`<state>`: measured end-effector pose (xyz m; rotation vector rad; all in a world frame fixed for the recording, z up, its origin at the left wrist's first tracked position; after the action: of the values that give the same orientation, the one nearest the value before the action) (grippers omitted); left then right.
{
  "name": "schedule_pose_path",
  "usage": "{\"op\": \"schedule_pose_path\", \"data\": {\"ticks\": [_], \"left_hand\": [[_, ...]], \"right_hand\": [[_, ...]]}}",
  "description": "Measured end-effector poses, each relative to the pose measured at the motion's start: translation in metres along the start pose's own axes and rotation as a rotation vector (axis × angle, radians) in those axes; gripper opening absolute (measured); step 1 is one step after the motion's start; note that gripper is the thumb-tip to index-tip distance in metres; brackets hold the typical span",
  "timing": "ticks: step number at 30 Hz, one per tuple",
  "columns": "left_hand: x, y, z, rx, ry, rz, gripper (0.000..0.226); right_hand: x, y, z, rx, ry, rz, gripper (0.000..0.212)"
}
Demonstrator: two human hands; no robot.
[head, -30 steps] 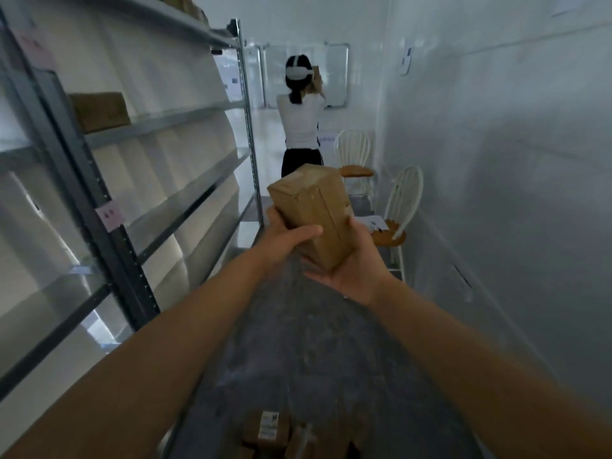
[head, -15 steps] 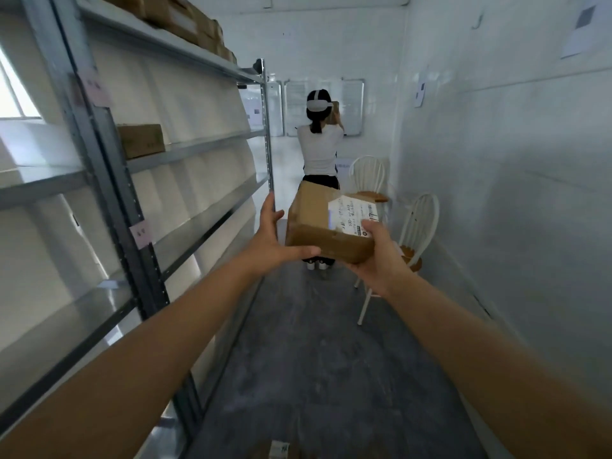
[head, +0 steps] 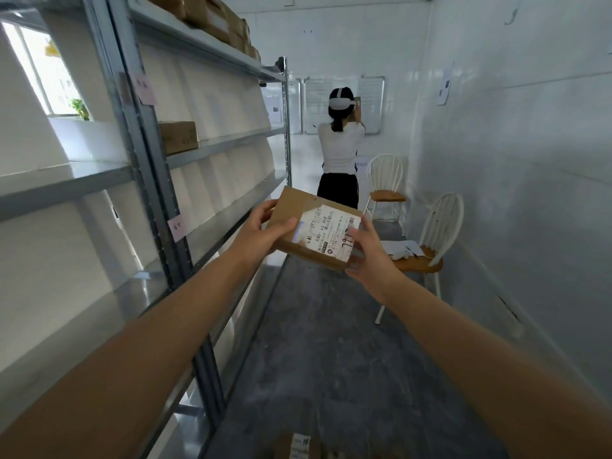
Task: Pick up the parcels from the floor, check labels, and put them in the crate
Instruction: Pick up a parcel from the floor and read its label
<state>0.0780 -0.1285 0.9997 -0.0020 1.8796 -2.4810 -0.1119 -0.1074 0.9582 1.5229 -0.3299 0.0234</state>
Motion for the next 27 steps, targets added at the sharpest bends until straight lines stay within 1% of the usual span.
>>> {"op": "schedule_pose_path", "data": {"ticks": [1,2,4,6,7,9,11,13,14,16,18,20,22,24,27], "left_hand": [[-0.008,-0.004,0.000,0.022,0.013,0.013,0.042],[-0.015,-0.008,0.000,0.044,0.039,0.039,0.040],[-0.027,-0.014,0.000,0.084,0.101,0.132,0.037],[-0.041,-0.018,0.001,0.138,0.094,0.223,0.040],[-0.049,-0.020,0.001,0.173,0.038,0.227,0.043],[-0.066,-0.019,0.004,0.189,-0.138,0.152,0.052],[-0.076,-0.008,0.005,0.105,-0.253,0.035,0.062],[-0.077,0.007,0.002,-0.014,-0.274,-0.097,0.072],[-0.078,0.014,0.001,-0.058,-0.269,-0.185,0.072],[-0.083,0.013,-0.006,-0.027,-0.256,-0.265,0.055],[-0.098,0.006,-0.015,0.015,-0.286,-0.246,0.042],[-0.121,0.001,-0.026,0.023,-0.379,-0.254,0.032],[-0.142,-0.004,-0.040,0.031,-0.486,-0.252,0.025],[-0.158,-0.009,-0.058,0.048,-0.592,-0.199,0.032],[-0.185,-0.014,-0.094,0.044,-0.764,-0.081,0.047]], "right_hand": [[0.005,0.000,-0.003,0.006,0.032,-0.052,0.036],[0.010,-0.003,-0.005,0.024,0.066,-0.083,0.033],[0.019,-0.012,-0.007,0.071,0.114,-0.104,0.041],[0.034,-0.020,-0.008,0.120,0.155,-0.057,0.051],[0.042,-0.024,-0.008,0.142,0.170,-0.009,0.052],[0.061,-0.028,-0.010,0.152,0.163,0.099,0.050],[0.082,-0.035,-0.011,0.147,0.158,0.207,0.046],[0.103,-0.042,-0.010,0.160,0.164,0.283,0.041],[0.114,-0.043,-0.010,0.163,0.182,0.303,0.038],[0.136,-0.046,-0.009,0.158,0.243,0.298,0.036],[0.157,-0.049,-0.009,0.173,0.311,0.259,0.040],[0.181,-0.051,-0.011,0.164,0.404,0.157,0.045],[0.207,-0.051,-0.017,0.123,0.499,0.113,0.045],[0.232,-0.048,-0.030,0.051,0.588,0.130,0.044],[0.267,-0.048,-0.060,-0.024,0.751,0.115,0.051]]}}
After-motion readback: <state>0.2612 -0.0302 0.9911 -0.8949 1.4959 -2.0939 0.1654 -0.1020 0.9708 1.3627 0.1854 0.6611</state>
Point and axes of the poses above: each hand's wrist, its own z-axis towards the middle knuckle, its own x-axis out of the palm, y = z × x, the point moved 7 cm from there along z, towards the middle knuckle, and after that the axes turned 10 degrees about -y, right-handed, at the moved point
